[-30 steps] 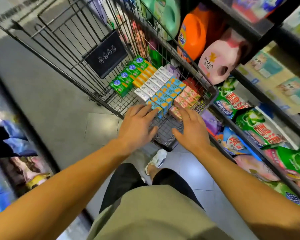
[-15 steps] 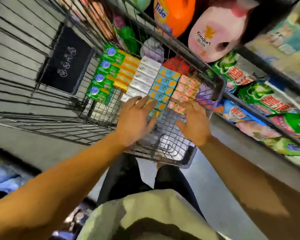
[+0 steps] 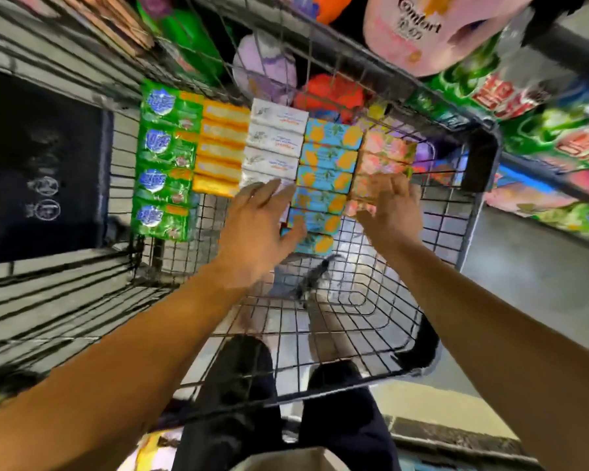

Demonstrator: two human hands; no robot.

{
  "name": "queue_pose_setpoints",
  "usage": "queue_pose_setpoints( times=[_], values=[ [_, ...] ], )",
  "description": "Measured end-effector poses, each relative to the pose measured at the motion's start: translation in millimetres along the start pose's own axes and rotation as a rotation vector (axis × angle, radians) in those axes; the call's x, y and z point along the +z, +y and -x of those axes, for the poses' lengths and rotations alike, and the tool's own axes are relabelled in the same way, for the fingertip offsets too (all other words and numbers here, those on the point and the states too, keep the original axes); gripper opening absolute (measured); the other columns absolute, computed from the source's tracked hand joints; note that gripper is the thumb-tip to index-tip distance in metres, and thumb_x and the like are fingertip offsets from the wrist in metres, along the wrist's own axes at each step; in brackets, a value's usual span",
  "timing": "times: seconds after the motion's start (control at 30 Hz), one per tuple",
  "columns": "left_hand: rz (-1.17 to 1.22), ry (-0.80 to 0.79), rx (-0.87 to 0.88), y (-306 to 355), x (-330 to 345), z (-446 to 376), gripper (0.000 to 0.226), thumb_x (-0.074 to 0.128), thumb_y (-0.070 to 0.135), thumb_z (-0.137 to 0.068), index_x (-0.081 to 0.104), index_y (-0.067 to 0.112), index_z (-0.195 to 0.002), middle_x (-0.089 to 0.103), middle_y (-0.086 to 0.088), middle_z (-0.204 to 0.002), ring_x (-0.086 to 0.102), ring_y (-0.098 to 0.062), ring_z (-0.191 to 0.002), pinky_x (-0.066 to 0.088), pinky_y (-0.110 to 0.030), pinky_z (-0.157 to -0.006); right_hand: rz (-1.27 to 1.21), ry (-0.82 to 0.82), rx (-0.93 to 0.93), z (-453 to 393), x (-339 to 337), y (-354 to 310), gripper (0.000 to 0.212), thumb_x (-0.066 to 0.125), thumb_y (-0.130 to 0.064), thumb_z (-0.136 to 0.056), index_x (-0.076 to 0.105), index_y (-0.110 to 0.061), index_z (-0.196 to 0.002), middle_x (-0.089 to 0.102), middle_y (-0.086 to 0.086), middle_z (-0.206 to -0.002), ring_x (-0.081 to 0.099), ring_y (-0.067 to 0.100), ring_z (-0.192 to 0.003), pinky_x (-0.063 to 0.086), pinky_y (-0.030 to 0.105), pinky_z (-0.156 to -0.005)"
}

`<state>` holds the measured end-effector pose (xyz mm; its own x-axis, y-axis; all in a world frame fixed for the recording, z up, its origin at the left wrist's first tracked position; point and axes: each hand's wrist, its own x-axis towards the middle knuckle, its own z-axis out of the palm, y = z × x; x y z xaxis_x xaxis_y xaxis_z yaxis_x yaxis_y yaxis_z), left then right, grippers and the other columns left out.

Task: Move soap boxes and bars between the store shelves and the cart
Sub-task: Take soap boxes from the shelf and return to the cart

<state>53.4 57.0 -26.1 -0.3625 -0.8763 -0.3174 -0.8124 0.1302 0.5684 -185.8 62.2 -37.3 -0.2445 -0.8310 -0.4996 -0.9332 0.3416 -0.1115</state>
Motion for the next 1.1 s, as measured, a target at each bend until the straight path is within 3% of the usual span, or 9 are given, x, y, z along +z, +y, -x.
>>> queue_pose_setpoints(
  times=[0.23,0.4,0.57,0.73,0.83,0.93,1.0,1.1],
  values=[
    [0.092,0.019,-0.002,-3.6,12.7,-10.0,0.060,0.060,0.045,-0.083,0.060,0.010,-0.132,0.058,-0.014,-0.136,0.053,-0.038,-0.122,0.041,-0.048,-0.105,0.072,0.155,0.015,-9.1,12.1,-1.4,0.039,0.066,-0.025,-0.085,0.057,-0.015,-0.122,0.054,0.015,-0.121,0.045,0.039,-0.111,0.042,0.049,-0.089],
    [0.132,0.012,0.013,15.0,-0.2,-5.3,0.066,0.050,0.051,-0.082,0.058,0.011,-0.135,0.057,-0.013,-0.135,0.049,-0.036,-0.120,0.042,-0.045,-0.103,0.088,0.158,-0.034,-2.8,-11.9,5.1,0.045,0.075,-0.037,-0.078,0.064,-0.014,-0.115,0.061,0.015,-0.113,0.050,0.039,-0.107,0.041,0.046,-0.089],
    [0.201,-0.048,0.077,47.8,-13.4,-10.4,0.066,0.071,0.033,-0.082,0.050,0.018,-0.143,0.051,-0.012,-0.141,0.046,-0.037,-0.124,0.042,-0.045,-0.103,-0.124,0.223,-0.277,26.2,-52.5,11.2,0.057,0.059,-0.062,-0.078,0.067,-0.010,-0.100,0.065,0.013,-0.094,0.060,0.035,-0.088,0.051,0.043,-0.078],
    [0.295,-0.129,0.136,71.2,-19.9,-18.8,0.068,0.076,0.025,-0.081,0.048,0.021,-0.143,0.060,-0.010,-0.127,0.053,-0.032,-0.115,0.049,-0.041,-0.093,-0.354,0.101,-0.440,44.2,-79.6,2.8,0.060,0.067,-0.059,-0.072,0.069,-0.011,-0.107,0.064,0.006,-0.096,0.062,0.023,-0.084,0.048,0.028,-0.075],
    [0.331,-0.137,0.103,66.5,-22.3,-22.5,0.064,0.078,0.023,-0.081,0.052,0.016,-0.139,0.060,-0.012,-0.129,0.056,-0.031,-0.116,0.047,-0.036,-0.094,-0.482,0.020,-0.434,38.8,-75.3,9.0,0.055,0.069,-0.050,-0.075,0.067,-0.011,-0.114,0.066,0.006,-0.100,0.065,0.022,-0.091,0.051,0.031,-0.082],
    [0.341,-0.103,-0.005,54.8,-21.0,-22.1,0.059,0.078,0.019,-0.080,0.056,0.014,-0.135,0.061,-0.011,-0.124,0.058,-0.026,-0.109,0.046,-0.028,-0.091,-0.498,0.033,-0.369,25.5,-62.2,17.3,0.055,0.066,-0.050,-0.083,0.064,-0.010,-0.122,0.064,0.004,-0.111,0.059,0.011,-0.102,0.045,0.024,-0.088],
    [0.366,-0.055,-0.083,43.5,-16.5,-21.9,0.053,0.076,0.016,-0.080,0.060,0.015,-0.130,0.065,-0.008,-0.116,0.061,-0.025,-0.100,0.051,-0.032,-0.088,-0.393,0.062,-0.292,10.7,-50.6,23.0,0.052,0.069,-0.042,-0.085,0.062,-0.008,-0.124,0.061,0.012,-0.118,0.055,0.020,-0.109,0.038,0.021,-0.087],
    [0.396,0.002,-0.157,27.4,-8.1,-24.5,0.047,0.076,0.018,-0.079,0.064,0.019,-0.124,0.069,-0.002,-0.106,0.064,-0.019,-0.090,0.054,-0.032,-0.081,-0.205,0.041,-0.155,-12.3,-33.1,23.1,0.053,0.072,-0.028,-0.087,0.055,-0.010,-0.134,0.050,0.014,-0.135,0.042,0.034,-0.126,0.034,0.031,-0.103]
  ],
)
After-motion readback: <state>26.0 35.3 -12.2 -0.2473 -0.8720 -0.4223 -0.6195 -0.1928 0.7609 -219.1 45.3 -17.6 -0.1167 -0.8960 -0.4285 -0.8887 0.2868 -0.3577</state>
